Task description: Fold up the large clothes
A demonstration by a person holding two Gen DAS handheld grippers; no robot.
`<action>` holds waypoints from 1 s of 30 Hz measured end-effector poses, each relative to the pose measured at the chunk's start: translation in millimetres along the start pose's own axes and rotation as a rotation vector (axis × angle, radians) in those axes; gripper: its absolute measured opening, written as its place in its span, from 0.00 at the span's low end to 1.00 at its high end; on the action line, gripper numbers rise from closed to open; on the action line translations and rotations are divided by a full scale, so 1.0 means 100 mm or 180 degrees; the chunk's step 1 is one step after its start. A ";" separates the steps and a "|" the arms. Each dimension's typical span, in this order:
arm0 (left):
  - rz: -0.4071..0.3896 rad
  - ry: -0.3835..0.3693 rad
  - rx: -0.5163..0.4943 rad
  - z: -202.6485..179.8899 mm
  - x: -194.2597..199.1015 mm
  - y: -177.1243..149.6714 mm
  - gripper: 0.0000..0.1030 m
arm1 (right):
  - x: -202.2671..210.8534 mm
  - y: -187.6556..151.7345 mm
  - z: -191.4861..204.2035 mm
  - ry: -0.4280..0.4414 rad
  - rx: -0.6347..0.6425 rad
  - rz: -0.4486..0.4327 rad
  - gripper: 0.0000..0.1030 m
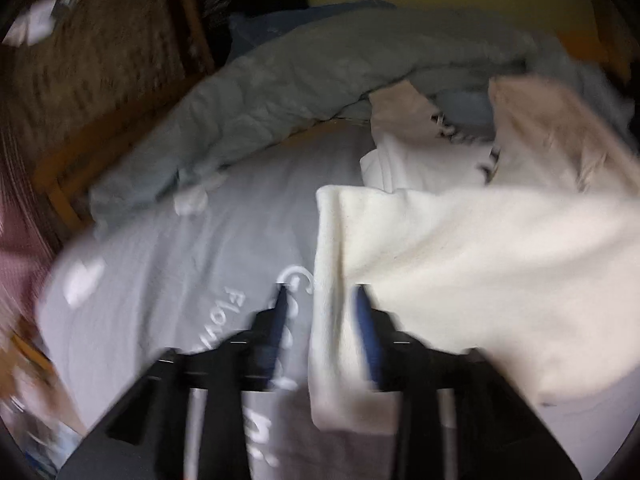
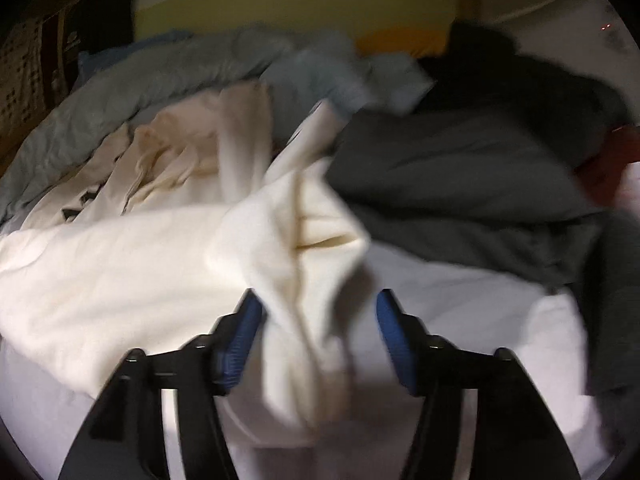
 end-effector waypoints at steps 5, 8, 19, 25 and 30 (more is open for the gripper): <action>0.0573 -0.0740 0.0721 0.25 -0.07 -0.23 0.46 | 0.24 -0.19 -0.16 0.0704 -0.0353 0.0255 0.61; 0.0767 -0.0968 0.0818 0.24 -0.08 -0.37 0.45 | 0.18 -0.32 -0.17 0.0880 -0.0406 0.0514 0.61; 0.0406 -0.0543 0.0779 0.29 0.06 -0.21 0.07 | 0.36 -0.15 0.06 0.0626 -0.0180 -0.0347 0.16; 0.0482 -0.0236 0.0337 0.09 -0.04 -0.30 0.12 | -0.10 -0.30 -0.05 0.0657 -0.0368 0.0319 0.16; 0.0198 -0.0277 0.0405 0.13 0.14 -0.26 0.52 | 0.15 -0.33 0.07 0.0172 0.0122 0.0113 0.43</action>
Point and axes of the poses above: each gripper's, at about its wrist camera, not at the fingertips, and x roughly against the way its jaws point, z to its left, y to its top, the point moved 5 cm from there along -x, roughly the way its jaws point, and after that the axes turned 4 degrees about y, right-handed, at the moved point
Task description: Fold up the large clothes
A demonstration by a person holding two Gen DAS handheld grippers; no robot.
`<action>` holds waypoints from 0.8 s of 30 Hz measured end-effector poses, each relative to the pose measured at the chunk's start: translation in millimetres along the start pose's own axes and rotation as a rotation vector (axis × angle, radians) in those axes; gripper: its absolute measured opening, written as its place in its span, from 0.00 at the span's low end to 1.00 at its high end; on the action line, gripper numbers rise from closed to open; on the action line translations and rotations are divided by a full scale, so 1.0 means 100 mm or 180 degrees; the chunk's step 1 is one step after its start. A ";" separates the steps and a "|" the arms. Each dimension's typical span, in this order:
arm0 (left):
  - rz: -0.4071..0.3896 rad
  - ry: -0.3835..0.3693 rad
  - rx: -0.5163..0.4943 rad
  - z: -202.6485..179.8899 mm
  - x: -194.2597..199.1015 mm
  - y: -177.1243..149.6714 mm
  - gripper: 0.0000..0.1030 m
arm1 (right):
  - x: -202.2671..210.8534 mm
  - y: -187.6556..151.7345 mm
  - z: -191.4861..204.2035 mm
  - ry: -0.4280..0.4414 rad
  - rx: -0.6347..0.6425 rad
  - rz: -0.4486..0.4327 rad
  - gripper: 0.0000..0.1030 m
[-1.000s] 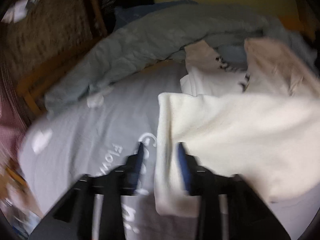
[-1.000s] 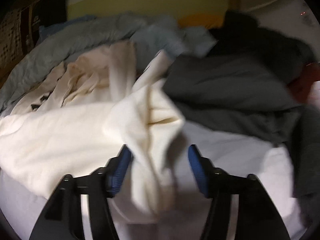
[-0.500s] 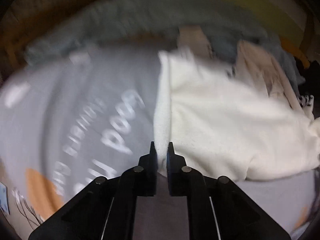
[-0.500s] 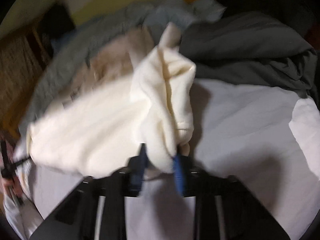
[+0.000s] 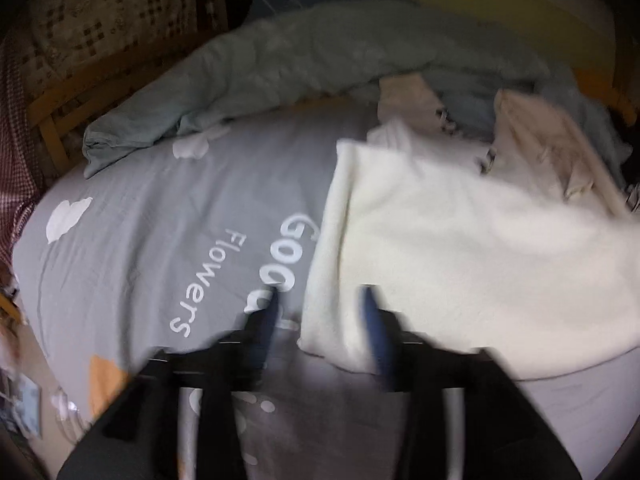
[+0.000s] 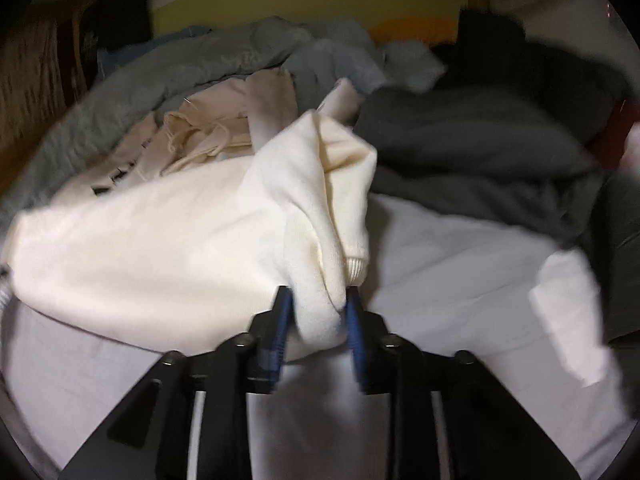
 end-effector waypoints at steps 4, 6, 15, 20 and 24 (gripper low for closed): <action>0.0177 -0.0435 0.0380 0.10 -0.01 -0.03 0.52 | 0.25 0.09 -0.06 -0.0214 0.0109 -0.0331 0.80; 0.0127 -0.0413 0.0390 0.11 0.02 -0.02 0.54 | 0.25 0.09 -0.08 0.0078 -0.0024 -0.0247 0.82; 0.0157 -0.0704 0.0340 -0.13 0.08 -0.04 0.99 | 0.05 -0.01 -0.35 0.0352 -0.0699 0.0111 0.82; 0.0916 -0.1184 0.0569 -0.35 -0.23 -0.28 0.98 | -0.30 -0.21 -0.15 0.1154 -0.0932 0.0743 0.82; 0.0862 -0.1774 0.0641 -0.50 -0.10 -0.27 0.93 | -0.35 -0.17 -0.10 0.1332 -0.1173 0.0575 0.84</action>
Point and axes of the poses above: each gripper's, at about its wrist camera, not at the fingertips, and x roughly against the way its jaws point, z to its left, y to its top, the point moved 5 cm from there along -x, roughly the way its jaws point, and after that the axes turned 4 degrees about y, right-handed, at the moved point
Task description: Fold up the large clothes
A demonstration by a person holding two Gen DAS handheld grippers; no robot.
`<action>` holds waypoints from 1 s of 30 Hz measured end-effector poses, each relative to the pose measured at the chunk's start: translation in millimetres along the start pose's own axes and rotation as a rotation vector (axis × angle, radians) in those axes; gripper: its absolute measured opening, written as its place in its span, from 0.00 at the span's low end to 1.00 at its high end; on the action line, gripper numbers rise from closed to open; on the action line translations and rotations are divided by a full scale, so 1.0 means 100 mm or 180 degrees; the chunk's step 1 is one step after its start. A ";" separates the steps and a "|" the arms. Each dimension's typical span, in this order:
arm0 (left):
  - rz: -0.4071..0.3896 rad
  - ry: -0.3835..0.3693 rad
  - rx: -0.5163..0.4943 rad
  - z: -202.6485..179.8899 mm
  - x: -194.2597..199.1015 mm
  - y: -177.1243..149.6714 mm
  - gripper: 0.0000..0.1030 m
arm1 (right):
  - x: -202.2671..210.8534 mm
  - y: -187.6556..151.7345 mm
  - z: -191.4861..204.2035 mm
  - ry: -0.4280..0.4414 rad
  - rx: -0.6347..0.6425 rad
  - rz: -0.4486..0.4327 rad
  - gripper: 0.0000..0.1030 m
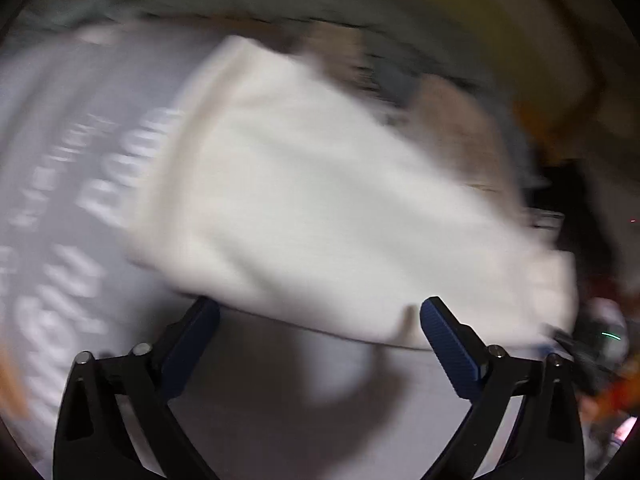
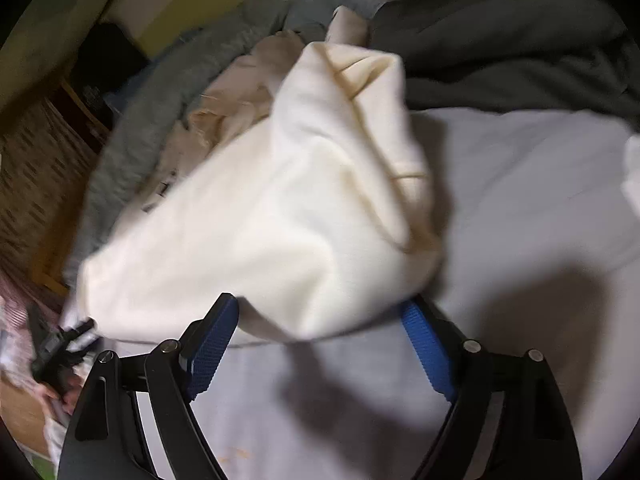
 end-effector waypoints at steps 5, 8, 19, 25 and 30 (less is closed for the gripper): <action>-0.0073 0.0016 0.0345 0.02 -0.17 0.10 0.92 | -0.05 0.15 -0.13 0.0069 -0.0347 -0.0255 0.77; -0.0279 0.0071 0.0475 0.06 -0.19 0.17 0.67 | -0.09 0.20 -0.16 -0.0263 -0.0241 -0.0400 0.46; -0.0698 0.0495 -0.0328 -0.31 0.22 -0.05 0.17 | 0.53 -0.08 0.38 -0.0467 0.0226 -0.0883 0.21; -0.0553 0.0356 -0.0406 -0.31 0.46 -0.63 0.18 | 0.99 -0.45 0.36 -0.0687 0.0336 -0.0953 0.21; -0.0553 0.0557 -0.0720 -0.32 0.52 -0.91 0.26 | 1.17 -0.61 0.17 -0.0915 0.0201 -0.0960 0.23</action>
Point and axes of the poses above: each gripper's, at about its wrist camera, not at the fingertips, and x roughly against the way its jaws point, z to its left, y to its top, the point moved 5 cm from there along -x, roughly the way its jaws point, and after that the axes turned 4 degrees about y, right-handed, at the moved point
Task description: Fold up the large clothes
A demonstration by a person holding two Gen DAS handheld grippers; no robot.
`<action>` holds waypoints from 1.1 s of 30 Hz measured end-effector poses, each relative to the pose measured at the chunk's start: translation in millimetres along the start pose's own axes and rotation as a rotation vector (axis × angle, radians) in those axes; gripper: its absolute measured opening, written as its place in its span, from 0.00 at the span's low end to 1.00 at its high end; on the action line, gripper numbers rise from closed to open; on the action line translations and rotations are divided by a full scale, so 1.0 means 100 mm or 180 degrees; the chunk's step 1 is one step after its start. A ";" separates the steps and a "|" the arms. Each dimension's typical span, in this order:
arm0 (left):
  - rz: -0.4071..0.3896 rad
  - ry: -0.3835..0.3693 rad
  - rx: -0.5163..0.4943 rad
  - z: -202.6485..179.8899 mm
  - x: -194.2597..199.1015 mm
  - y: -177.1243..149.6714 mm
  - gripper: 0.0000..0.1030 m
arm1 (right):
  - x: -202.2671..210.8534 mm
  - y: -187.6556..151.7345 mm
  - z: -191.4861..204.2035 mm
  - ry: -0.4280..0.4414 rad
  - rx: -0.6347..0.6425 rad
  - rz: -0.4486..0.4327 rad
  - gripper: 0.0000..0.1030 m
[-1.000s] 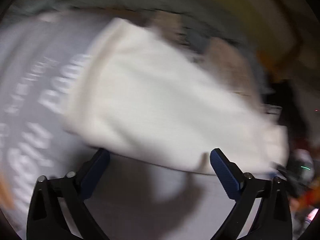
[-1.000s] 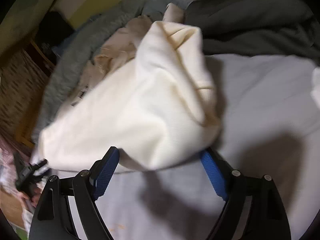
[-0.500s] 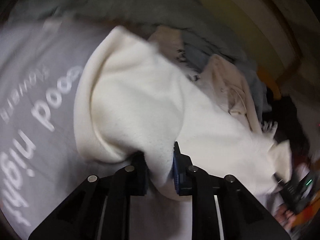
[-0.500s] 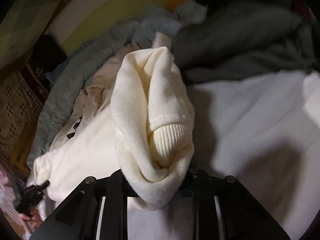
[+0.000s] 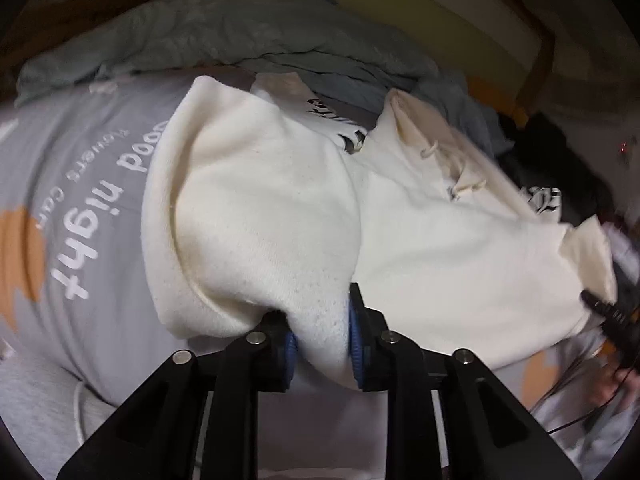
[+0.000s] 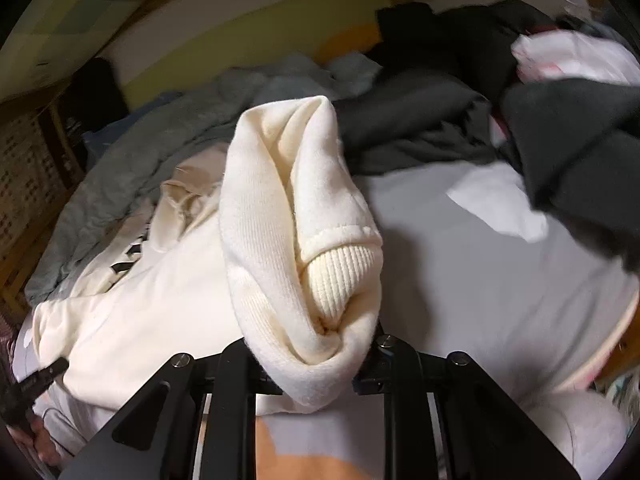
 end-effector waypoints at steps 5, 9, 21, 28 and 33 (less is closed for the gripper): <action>0.0033 0.0162 -0.0080 0.01 -0.10 0.03 0.32 | -0.25 -0.15 0.02 -0.0339 0.0135 0.0305 0.27; -0.0002 0.0386 -0.0312 -0.08 -0.10 -0.04 0.42 | -0.17 -0.16 0.04 -0.0533 0.0313 0.0132 0.49; 0.0139 0.0473 -0.0510 -0.19 -0.22 -0.13 0.78 | 0.04 -0.15 0.09 -0.0594 0.0415 -0.0200 0.65; 0.0197 0.0450 -0.0424 -0.16 -0.25 -0.15 0.80 | 0.08 -0.16 0.27 -0.0581 0.0653 -0.0292 0.70; 0.0071 0.0423 -0.0423 -0.19 -0.19 -0.13 0.80 | 0.11 -0.13 0.25 -0.0479 0.0568 -0.0319 0.70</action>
Point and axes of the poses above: each gripper's, at about its wrist camera, not at the fingertips, and x roughly against the way its jaws point, z to its left, y to its top, the point moved 5 cm from there along -x, roughly the way its jaws point, and after that the axes turned 4 degrees about y, right-handed, at the moved point
